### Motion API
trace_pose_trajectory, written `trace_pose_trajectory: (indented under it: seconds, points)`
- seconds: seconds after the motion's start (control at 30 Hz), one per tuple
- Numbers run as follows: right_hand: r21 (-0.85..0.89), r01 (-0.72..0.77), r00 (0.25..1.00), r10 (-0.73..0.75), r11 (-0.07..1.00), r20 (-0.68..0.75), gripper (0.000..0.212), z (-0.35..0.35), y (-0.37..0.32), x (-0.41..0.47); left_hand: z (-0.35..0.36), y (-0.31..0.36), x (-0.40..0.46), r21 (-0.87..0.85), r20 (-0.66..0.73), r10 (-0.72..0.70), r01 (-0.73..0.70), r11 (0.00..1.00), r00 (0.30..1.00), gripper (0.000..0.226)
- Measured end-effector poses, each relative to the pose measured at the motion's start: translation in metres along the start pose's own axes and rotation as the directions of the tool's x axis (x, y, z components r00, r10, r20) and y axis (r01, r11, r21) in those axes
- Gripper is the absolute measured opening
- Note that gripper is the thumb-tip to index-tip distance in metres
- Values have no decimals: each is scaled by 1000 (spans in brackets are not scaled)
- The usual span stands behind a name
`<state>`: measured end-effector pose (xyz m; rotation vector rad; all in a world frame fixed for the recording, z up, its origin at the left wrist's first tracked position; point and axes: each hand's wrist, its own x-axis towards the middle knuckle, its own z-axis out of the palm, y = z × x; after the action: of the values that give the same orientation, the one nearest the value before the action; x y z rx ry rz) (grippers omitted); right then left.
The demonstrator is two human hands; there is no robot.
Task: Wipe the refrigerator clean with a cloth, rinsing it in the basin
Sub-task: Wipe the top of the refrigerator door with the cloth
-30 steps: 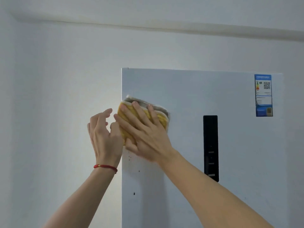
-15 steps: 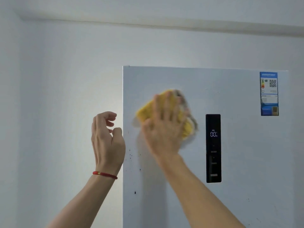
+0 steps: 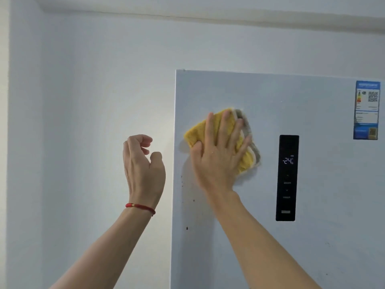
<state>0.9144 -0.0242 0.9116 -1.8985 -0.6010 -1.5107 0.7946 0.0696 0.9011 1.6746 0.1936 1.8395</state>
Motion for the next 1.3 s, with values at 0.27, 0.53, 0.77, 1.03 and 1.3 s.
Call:
trace_pose_trajectory:
  seconds: [0.27,0.53,0.77,1.03,1.3]
  points:
    - [-13,566,815,-558,824,156,64,-8,33,-28,35,23,-10,20,33,240,-241,970,970,27]
    - [-107,-70,993,80,992,91,72,-49,245,10,77,51,-41,108,279,424,-466,878,862,42]
    - [69,-683,730,684,727,24,73,-60,280,22,101,73,-64,127,577,490,-664,736,654,54]
    - [-77,303,938,-283,950,198,73,-68,287,22,147,106,-96,47,538,508,-625,779,673,48]
    - [177,-682,728,681,709,76,77,-85,367,19,135,88,-90,154,448,471,-584,797,760,41]
